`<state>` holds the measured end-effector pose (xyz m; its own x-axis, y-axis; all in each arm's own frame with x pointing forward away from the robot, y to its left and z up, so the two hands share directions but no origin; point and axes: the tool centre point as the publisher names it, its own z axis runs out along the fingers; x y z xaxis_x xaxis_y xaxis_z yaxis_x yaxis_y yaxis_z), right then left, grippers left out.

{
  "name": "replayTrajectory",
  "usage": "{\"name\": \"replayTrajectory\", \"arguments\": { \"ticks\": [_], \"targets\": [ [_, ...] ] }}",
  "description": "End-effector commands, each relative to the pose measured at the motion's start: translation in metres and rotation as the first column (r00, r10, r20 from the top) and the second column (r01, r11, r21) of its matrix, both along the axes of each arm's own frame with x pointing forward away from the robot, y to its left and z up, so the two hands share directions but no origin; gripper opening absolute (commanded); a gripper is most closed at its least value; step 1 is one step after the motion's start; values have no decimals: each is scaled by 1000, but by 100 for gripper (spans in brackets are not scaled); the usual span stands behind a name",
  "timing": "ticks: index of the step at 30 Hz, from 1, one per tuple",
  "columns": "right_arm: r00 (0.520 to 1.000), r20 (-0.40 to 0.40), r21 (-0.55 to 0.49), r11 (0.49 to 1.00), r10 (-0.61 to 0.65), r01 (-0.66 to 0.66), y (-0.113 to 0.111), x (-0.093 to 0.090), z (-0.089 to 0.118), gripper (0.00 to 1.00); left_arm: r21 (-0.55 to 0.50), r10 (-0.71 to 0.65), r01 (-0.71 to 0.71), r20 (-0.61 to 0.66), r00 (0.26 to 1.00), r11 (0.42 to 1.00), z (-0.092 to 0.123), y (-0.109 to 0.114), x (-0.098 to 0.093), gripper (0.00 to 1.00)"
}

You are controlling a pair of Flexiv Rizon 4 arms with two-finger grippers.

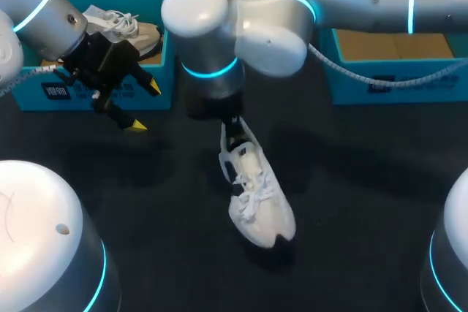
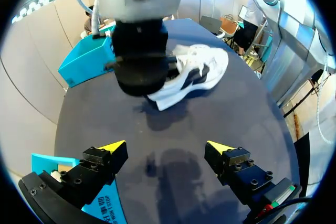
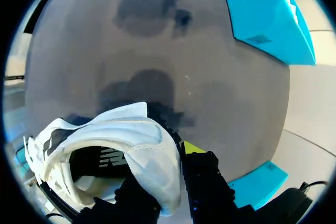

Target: Take the shoe out of the shoebox, open the shoe tongue, remove and reinsert the insole, then place the shoe into the shoebox

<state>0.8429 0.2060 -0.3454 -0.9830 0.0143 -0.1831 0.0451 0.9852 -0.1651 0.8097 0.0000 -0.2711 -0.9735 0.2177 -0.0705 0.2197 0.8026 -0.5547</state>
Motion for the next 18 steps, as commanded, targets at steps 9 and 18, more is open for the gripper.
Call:
{"name": "replayTrajectory", "arguments": {
  "ticks": [9, 18],
  "targets": [
    [993, 94, 33, 997, -72, 69, -17, -6, 117, 0, 3, -1, 1, 0, 1000, 1000, 0, 0, 0, 100],
    [988, 148, 36, 998, -49, 44, -23, -4, 165, 0, 3, -1, 1, 0, 1000, 1000, 0, 0, 0, 100]
  ]
}}
